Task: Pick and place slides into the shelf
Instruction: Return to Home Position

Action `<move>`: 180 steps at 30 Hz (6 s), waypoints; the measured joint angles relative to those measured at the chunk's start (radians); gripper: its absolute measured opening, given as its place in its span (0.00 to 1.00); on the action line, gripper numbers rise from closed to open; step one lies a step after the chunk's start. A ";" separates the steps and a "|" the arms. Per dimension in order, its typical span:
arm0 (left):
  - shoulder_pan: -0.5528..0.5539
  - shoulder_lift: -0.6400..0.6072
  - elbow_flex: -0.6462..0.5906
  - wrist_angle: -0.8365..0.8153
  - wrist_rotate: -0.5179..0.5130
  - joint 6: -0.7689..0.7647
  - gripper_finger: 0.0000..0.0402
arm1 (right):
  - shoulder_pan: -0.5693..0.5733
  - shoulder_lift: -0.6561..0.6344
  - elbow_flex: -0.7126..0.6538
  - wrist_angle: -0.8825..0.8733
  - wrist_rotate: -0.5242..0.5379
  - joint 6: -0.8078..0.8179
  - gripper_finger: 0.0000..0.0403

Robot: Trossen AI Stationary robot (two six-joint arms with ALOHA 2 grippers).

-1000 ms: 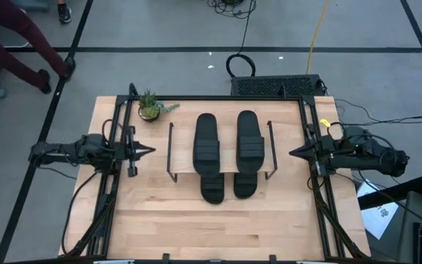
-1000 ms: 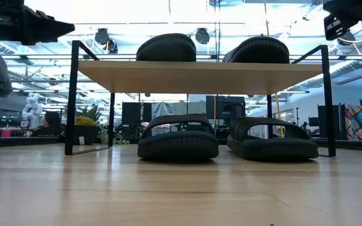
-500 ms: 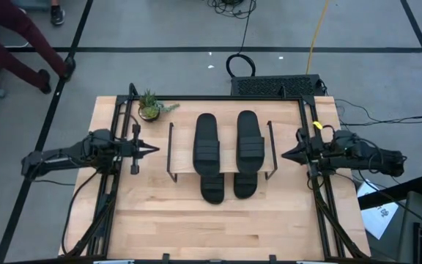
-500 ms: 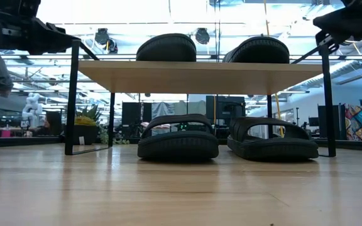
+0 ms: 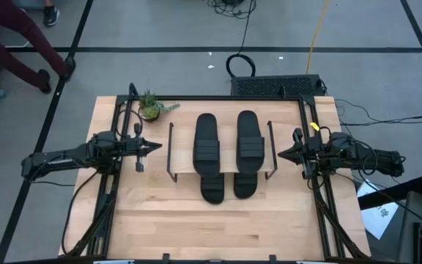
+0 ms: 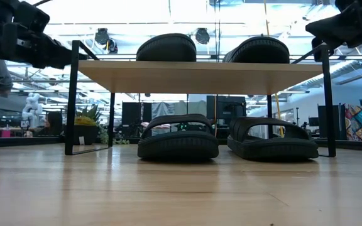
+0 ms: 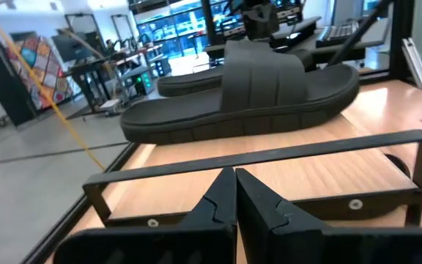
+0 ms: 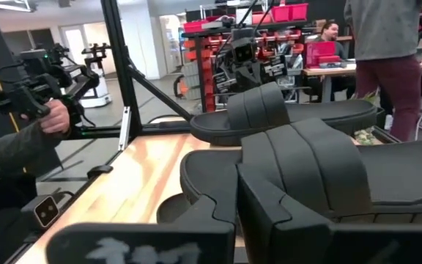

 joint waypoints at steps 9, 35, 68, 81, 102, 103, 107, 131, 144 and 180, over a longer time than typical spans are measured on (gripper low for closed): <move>-0.050 -0.046 0.000 -0.031 -0.034 -0.009 0.00 | 0.000 0.000 -0.053 0.029 0.011 0.004 0.00; -0.055 -0.047 -0.069 0.000 -0.078 -0.083 0.00 | 0.001 -0.002 -0.221 0.254 0.052 0.037 0.00; -0.055 -0.047 -0.069 0.011 -0.140 -0.094 0.02 | 0.000 0.000 -0.245 0.276 0.054 0.037 0.00; -0.055 -0.047 -0.069 0.011 -0.140 -0.094 0.06 | 0.000 0.000 -0.245 0.276 0.054 0.037 0.00; -0.055 -0.047 -0.069 0.011 -0.140 -0.094 0.07 | 0.000 0.000 -0.245 0.277 0.054 0.037 0.00; -0.055 -0.047 -0.069 0.011 -0.140 -0.094 0.07 | 0.000 0.000 -0.245 0.277 0.054 0.037 0.00; -0.055 -0.047 -0.069 0.011 -0.140 -0.094 0.06 | 0.000 0.000 -0.245 0.277 0.054 0.037 0.00; -0.055 -0.047 -0.069 0.011 -0.140 -0.094 0.06 | 0.000 0.000 -0.245 0.277 0.054 0.037 0.00; -0.055 -0.047 -0.069 0.011 -0.140 -0.094 0.03 | 0.001 0.000 -0.245 0.277 0.054 0.037 0.00; -0.055 -0.046 -0.069 0.011 -0.140 -0.094 0.06 | 0.000 0.000 -0.245 0.277 0.054 0.037 0.00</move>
